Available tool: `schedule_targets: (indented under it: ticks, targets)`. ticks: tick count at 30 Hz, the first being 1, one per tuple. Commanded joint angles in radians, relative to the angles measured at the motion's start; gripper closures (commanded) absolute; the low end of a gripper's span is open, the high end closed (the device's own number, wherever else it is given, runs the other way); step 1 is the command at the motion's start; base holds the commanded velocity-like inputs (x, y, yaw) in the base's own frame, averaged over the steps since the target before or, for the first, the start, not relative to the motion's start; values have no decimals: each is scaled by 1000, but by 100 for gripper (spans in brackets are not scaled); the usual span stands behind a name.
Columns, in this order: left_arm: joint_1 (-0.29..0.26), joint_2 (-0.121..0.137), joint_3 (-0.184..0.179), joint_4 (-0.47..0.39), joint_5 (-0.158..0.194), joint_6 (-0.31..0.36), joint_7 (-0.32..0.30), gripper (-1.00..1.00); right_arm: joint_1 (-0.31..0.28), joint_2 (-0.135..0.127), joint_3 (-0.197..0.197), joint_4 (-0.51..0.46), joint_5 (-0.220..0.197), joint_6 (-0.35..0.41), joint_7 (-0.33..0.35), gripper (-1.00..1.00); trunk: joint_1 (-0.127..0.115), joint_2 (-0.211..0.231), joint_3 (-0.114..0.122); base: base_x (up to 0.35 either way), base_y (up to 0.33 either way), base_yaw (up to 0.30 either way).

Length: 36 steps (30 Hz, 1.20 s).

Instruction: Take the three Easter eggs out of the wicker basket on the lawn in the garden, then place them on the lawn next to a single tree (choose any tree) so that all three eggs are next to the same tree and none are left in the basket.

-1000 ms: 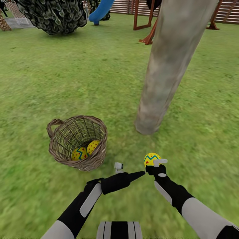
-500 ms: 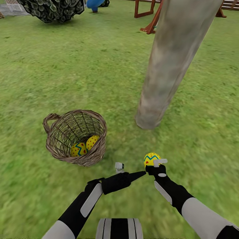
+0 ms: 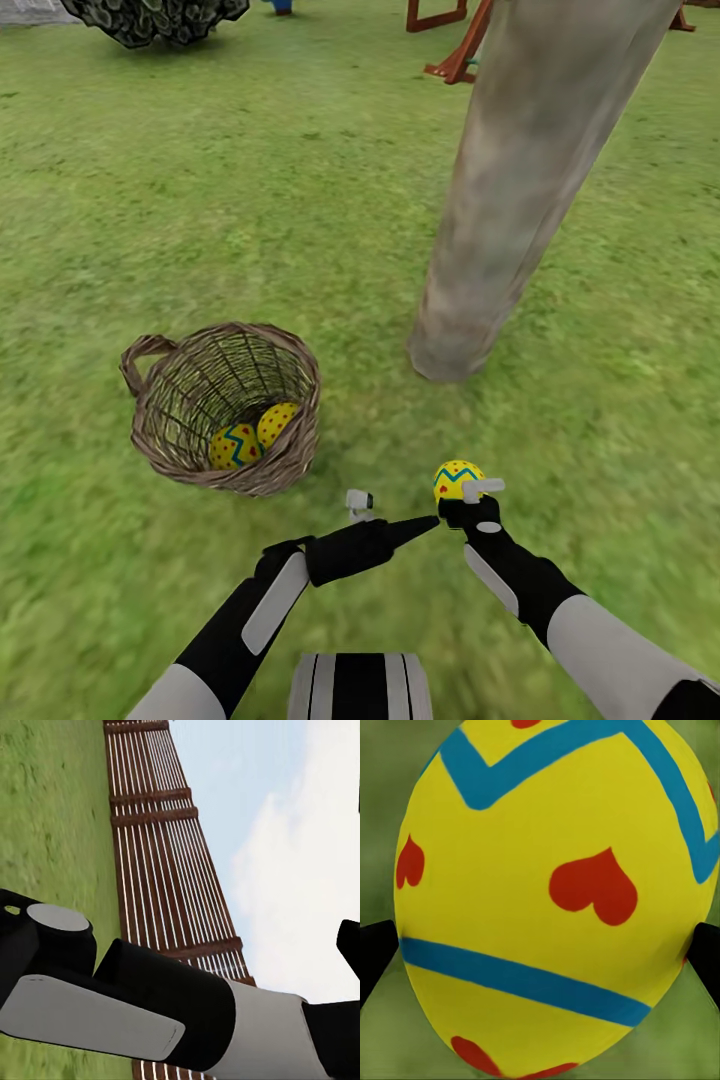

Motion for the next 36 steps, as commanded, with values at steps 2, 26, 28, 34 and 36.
schedule_targets:
  ticks: [2, 26, 28, 34, 36]
  targets:
    - [-1, 0, -1, 0, 8, 8, 0, -100, -1, -2, 8, -2, -6, 5, -9, 100, 0, 0, -1, 293, 0, 0]
    - [-1, -1, -1, 3, 10, 7, 0, -100, -1, -1, 8, -7, -9, 5, -8, 100, 7, -4, -59, 92, 0, 0]
    - [-1, -1, -1, 4, 10, 7, 0, -100, -1, 0, 8, -8, -9, 5, -8, 100, 7, -4, -59, 0, 0, 0]
    - [16, 7, 10, 9, 12, 5, -3, -100, -5, 7, 8, -68, 36, 28, -62, 100, 6, -4, -59, 0, 0, 0]
    - [23, 14, 9, 11, 23, 0, 0, -100, -6, 18, 7, -67, 54, 45, -60, 100, 6, -4, -59, 0, 0, 0]
